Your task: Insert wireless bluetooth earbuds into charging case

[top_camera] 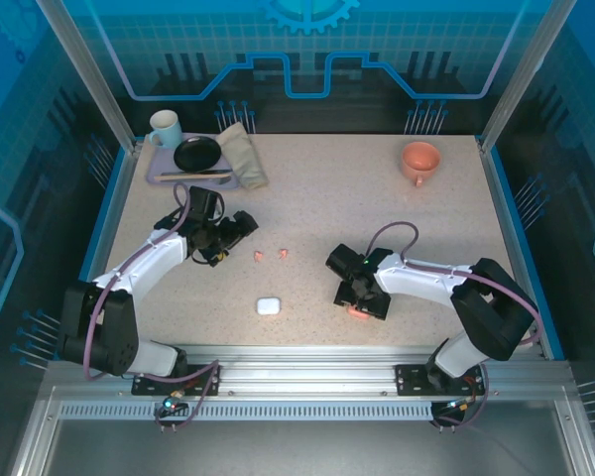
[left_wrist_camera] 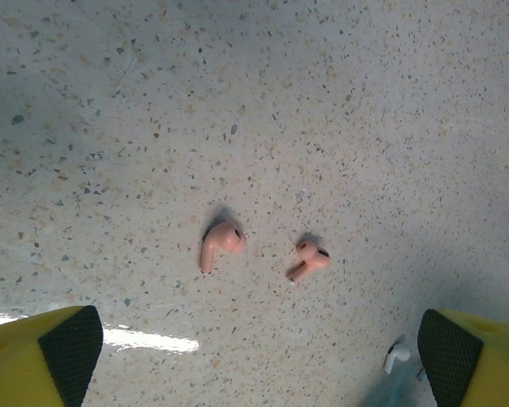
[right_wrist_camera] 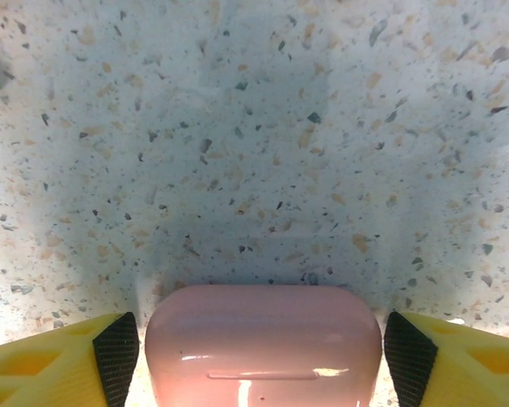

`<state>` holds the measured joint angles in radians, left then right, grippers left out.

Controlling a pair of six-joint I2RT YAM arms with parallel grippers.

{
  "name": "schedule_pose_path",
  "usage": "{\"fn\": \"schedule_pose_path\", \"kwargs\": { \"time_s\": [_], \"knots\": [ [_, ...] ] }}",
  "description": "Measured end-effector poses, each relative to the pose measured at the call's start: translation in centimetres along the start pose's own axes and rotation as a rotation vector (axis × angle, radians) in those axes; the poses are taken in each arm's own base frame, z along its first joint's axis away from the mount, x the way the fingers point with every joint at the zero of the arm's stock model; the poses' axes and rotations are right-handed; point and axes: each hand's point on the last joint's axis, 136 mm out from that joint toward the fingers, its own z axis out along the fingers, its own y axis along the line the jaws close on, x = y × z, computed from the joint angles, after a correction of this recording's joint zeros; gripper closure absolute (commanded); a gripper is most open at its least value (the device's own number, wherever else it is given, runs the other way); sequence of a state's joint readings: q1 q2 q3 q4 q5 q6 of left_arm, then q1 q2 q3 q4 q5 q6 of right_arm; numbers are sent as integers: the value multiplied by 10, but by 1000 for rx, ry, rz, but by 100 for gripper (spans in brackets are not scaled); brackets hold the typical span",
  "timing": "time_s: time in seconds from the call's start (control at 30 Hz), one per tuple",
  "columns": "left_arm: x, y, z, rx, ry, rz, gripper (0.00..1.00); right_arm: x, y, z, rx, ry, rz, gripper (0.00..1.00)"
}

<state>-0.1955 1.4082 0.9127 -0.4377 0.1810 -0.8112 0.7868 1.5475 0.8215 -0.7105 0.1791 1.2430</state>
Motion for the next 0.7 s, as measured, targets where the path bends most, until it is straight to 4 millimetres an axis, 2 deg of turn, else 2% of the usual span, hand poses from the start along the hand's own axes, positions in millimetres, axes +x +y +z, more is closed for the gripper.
{"fn": "schedule_pose_path", "kwargs": {
  "time_s": [0.3, 0.57, 0.7],
  "knots": [
    [0, -5, -1, 9, -1, 9, 1, 2, -2, 3, -6, 2, 12, 36],
    [2, -6, -1, 9, 2, 13, 1, 2, -3, 2, -28, -7, 4, 57],
    [2, -6, -1, 10, 1, 15, 1, 3, -2, 0, -49, -9, -25, 59]
  ]
}}
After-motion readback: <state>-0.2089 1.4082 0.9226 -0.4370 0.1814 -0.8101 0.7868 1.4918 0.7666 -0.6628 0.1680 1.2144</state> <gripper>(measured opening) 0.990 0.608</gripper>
